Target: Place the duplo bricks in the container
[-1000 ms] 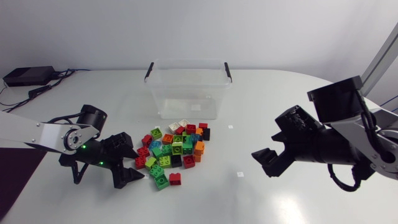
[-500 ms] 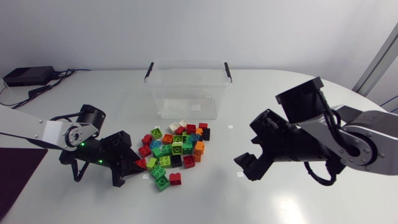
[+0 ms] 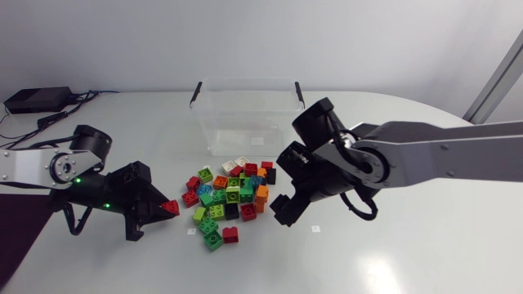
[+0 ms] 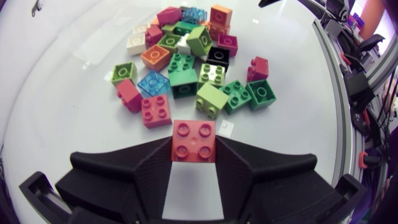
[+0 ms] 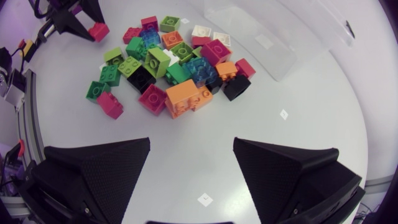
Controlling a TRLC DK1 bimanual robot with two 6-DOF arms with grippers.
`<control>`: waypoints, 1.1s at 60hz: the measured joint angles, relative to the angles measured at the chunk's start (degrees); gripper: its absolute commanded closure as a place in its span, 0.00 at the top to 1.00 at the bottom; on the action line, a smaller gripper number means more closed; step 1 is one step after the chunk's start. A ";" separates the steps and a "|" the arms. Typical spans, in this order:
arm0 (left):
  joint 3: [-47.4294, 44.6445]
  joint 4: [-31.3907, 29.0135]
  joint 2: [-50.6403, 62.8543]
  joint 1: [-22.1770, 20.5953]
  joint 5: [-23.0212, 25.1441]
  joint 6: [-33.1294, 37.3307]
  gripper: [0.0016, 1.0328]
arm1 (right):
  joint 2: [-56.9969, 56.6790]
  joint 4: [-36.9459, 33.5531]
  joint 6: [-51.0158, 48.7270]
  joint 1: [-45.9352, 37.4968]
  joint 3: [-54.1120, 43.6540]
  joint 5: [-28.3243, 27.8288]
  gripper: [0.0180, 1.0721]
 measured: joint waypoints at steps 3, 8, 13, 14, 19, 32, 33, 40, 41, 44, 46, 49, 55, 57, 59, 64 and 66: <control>0.00 -0.35 -2.56 0.15 0.79 -0.07 0.28 | 1.84 -0.55 -1.31 -0.09 1.51 -2.23 0.92; 0.00 -1.01 -5.88 0.15 1.62 -0.24 0.28 | 4.42 -0.72 -3.96 -0.74 3.91 -6.14 0.92; 0.00 -1.62 -8.07 0.15 2.25 -0.35 0.28 | 6.45 -1.22 -6.56 -1.38 6.03 -8.41 0.92; 0.00 -1.77 -8.52 0.15 2.27 -0.48 0.28 | 6.80 -1.29 -6.95 -1.53 6.38 -8.72 0.92; 0.00 -2.34 -10.62 0.15 2.67 -0.74 0.28 | 8.15 -1.36 -9.38 -1.57 7.50 -9.66 0.92; 0.76 -3.78 -12.90 -0.15 3.98 -3.37 0.28 | 10.58 -1.44 -14.25 -1.18 7.85 -9.90 0.92; 0.94 -3.80 -12.90 -0.22 3.96 -3.58 0.28 | 10.75 -1.44 -14.60 -1.14 7.91 -9.92 0.92; 3.39 -3.91 -12.92 -0.87 4.07 -4.90 0.28 | 12.39 -1.29 -16.37 -1.03 9.38 -9.92 0.91; 3.72 -3.89 -12.92 -0.96 4.07 -5.11 0.28 | 12.59 -1.27 -16.57 -1.03 9.53 -9.90 0.90; 4.83 -3.89 -12.92 -1.14 4.15 -5.55 0.28 | 13.09 -1.27 -16.96 -1.03 10.27 -9.92 0.87; 5.68 -3.89 -12.92 -1.33 4.15 -5.97 0.28 | 13.46 -1.25 -17.22 -1.03 10.84 -9.88 0.86; 6.47 -3.89 -12.92 -1.57 4.17 -6.43 0.28 | 14.05 -1.25 -17.90 -1.03 11.50 -9.90 0.86; 8.09 -3.89 -12.92 -2.16 4.17 -7.02 0.28 | 15.28 -1.05 -18.38 -1.03 12.24 -9.90 0.77; 8.76 -3.89 -12.90 -2.27 4.20 -7.48 0.28 | 15.72 -0.79 -18.69 -1.03 12.24 -9.90 0.72; 9.44 -3.87 -12.85 -2.45 4.22 -7.98 0.28 | 16.09 -0.59 -18.95 -1.03 12.24 -9.90 0.69; 11.82 -3.87 -12.13 -2.89 4.39 -9.16 0.28 | 16.85 0.09 -19.43 -1.03 12.24 -9.90 0.57; 12.87 -3.69 -11.65 -3.04 4.39 -9.55 0.28 | 17.03 0.22 -19.56 -1.03 12.24 -9.92 0.55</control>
